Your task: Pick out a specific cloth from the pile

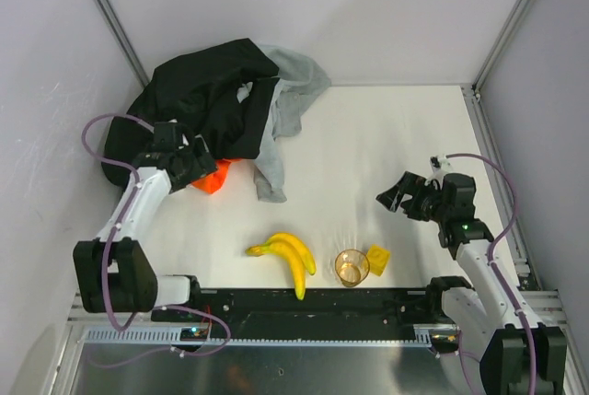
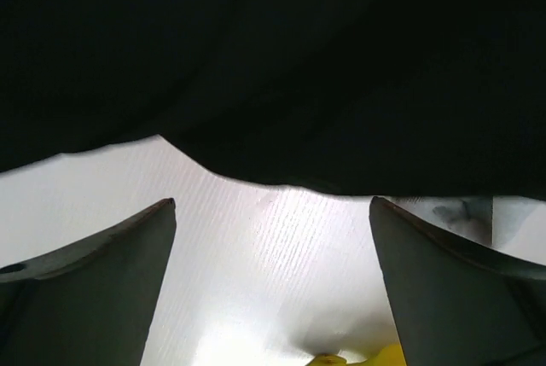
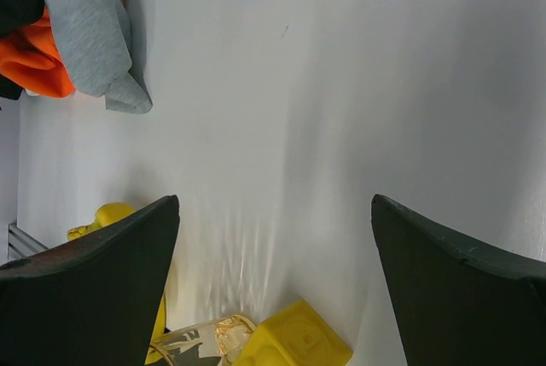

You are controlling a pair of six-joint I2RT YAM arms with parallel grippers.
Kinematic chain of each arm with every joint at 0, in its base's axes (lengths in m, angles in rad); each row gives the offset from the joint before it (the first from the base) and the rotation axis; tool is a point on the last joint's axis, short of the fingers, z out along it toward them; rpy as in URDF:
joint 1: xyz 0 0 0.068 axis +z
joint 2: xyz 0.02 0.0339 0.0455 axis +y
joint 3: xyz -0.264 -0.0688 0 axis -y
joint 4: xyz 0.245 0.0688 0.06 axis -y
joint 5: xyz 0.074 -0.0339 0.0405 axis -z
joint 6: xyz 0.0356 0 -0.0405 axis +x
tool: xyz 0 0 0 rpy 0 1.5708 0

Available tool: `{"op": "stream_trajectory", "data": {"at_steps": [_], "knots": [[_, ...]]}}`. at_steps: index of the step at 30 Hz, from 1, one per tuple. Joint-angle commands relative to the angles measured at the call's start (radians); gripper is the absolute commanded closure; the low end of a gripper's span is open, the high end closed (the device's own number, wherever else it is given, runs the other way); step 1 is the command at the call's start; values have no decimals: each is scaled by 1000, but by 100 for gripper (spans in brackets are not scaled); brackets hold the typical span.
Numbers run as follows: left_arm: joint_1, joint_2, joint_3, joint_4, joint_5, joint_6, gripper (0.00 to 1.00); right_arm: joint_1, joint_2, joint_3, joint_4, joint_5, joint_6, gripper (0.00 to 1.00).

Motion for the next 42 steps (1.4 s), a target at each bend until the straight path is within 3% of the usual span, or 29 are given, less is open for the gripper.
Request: {"op": "stream_trajectory", "data": {"at_steps": [1,13,22,28,34,37,42], "knots": [[72,68,67,-9,111,26,0,16,24,5,27,10,8,1],[109,334,245,-9,116,11,1,64,14,-13,43,68,41,1],[111,450,376,-9,106,61,13,72,28,-15,51,73,35,1],[114,466,374,-8,131,72,43,73,25,-15,46,75,38,1],[114,421,382,-7,137,109,92,77,17,-15,35,83,41,1],[114,362,388,-6,94,109,98,81,13,-15,32,84,43,1],[115,236,436,5,20,90,99,89,14,-15,35,78,48,1]]}}
